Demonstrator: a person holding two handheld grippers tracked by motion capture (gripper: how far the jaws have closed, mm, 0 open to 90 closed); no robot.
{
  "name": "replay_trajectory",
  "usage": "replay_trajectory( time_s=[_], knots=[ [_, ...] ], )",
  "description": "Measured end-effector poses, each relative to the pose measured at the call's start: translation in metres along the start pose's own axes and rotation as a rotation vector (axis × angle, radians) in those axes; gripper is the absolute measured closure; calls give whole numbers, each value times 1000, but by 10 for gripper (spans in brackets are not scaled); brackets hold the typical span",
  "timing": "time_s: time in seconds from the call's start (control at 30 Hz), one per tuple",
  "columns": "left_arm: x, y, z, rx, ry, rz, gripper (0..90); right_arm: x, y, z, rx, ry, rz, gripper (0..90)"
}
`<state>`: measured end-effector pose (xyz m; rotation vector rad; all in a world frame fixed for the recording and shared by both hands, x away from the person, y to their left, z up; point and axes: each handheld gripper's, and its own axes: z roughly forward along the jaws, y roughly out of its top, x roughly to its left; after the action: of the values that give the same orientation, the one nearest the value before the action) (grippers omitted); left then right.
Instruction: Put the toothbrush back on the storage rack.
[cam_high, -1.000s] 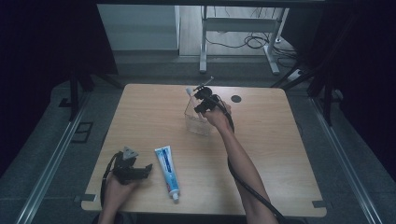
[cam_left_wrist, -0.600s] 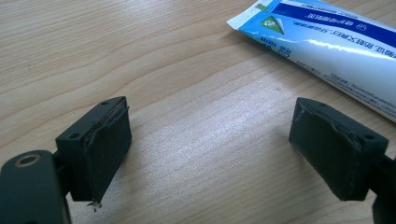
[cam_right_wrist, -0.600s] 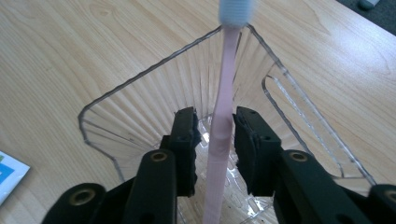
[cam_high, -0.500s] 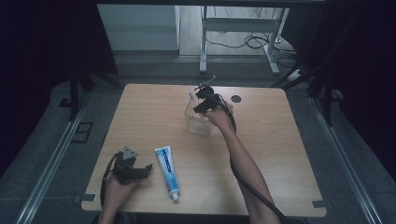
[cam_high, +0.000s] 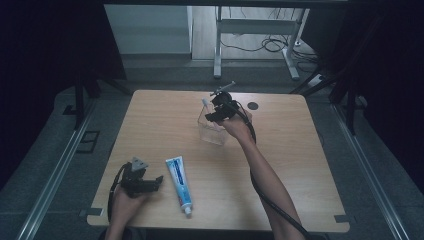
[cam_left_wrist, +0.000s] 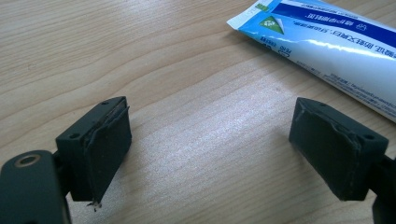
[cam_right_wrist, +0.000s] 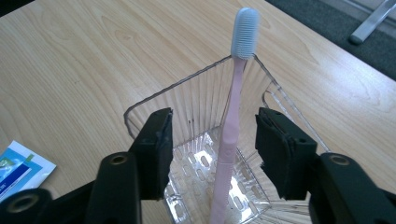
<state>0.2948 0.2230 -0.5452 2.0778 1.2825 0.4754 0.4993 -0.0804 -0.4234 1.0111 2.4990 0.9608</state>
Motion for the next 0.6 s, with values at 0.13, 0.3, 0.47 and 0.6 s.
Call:
replay_trajectory(
  time_s=[0.13,0.3,0.47,0.6],
  knots=[
    [0,0,0,0,-1,0,129,2,-3,-5,-22,-5,-7,416],
    [0,0,0,0,-2,0,129,3,-6,-10,-30,-6,-14,387],
    [0,0,0,0,-2,0,129,3,-10,-17,-40,-9,-24,361],
    [0,0,0,0,-2,0,130,4,-11,-22,-54,-11,-29,347]
  ],
)
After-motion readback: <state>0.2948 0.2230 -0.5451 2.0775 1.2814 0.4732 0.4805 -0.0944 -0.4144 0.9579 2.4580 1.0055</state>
